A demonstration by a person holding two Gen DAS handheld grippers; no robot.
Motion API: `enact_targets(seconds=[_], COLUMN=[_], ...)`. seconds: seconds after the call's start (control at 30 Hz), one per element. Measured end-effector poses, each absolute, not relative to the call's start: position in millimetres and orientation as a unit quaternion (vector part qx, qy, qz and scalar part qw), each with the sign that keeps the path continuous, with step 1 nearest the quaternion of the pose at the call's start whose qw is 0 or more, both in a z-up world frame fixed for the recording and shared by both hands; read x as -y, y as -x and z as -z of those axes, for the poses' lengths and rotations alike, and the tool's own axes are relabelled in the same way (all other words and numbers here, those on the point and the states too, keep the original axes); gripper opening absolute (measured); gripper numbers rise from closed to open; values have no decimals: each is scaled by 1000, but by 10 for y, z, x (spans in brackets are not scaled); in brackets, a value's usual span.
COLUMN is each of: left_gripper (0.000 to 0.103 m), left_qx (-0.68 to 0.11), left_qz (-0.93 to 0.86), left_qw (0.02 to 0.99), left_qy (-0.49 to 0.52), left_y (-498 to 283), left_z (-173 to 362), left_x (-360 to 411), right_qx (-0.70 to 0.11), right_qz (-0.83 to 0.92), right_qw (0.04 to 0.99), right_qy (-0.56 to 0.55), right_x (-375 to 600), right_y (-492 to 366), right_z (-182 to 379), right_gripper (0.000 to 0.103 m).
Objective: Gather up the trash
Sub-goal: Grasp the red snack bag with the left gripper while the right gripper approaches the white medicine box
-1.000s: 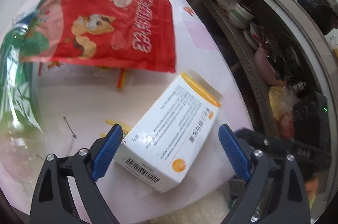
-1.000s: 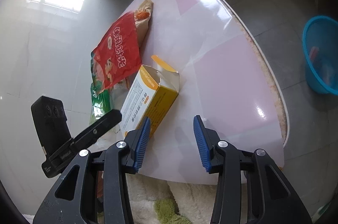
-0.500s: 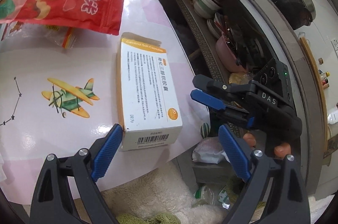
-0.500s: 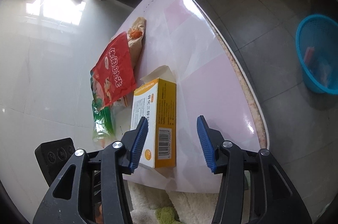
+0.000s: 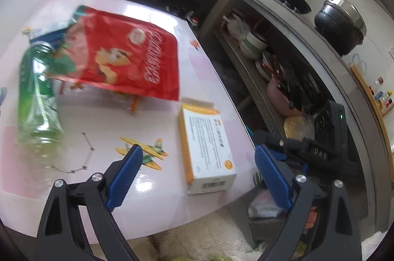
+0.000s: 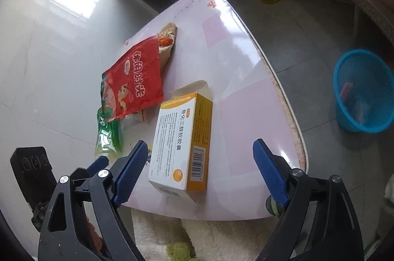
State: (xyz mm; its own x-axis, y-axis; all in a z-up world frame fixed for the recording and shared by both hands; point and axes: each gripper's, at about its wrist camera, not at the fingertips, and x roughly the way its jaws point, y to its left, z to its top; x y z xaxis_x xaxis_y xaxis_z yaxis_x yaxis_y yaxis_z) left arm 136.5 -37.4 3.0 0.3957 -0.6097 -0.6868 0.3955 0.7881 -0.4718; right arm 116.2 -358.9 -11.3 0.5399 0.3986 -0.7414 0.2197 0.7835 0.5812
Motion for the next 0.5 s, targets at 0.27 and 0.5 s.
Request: enact_targets(seconds=[0.27, 0.5], left_gripper=[90, 90], left_qx=[-431, -433], left_qz=[260, 231], left_qw=[855, 861], left_qy=[128, 130], left_y=[-1427, -1513], left_z=[-261, -313], left_x=[-62, -282], right_qx=[-477, -498], right_qz=[-1, 22], right_qw=[842, 840], right_qy=[-253, -215], right_x=[3358, 3063], right_y=[-1146, -1312], right_z=[-31, 80], right_gripper=[92, 93])
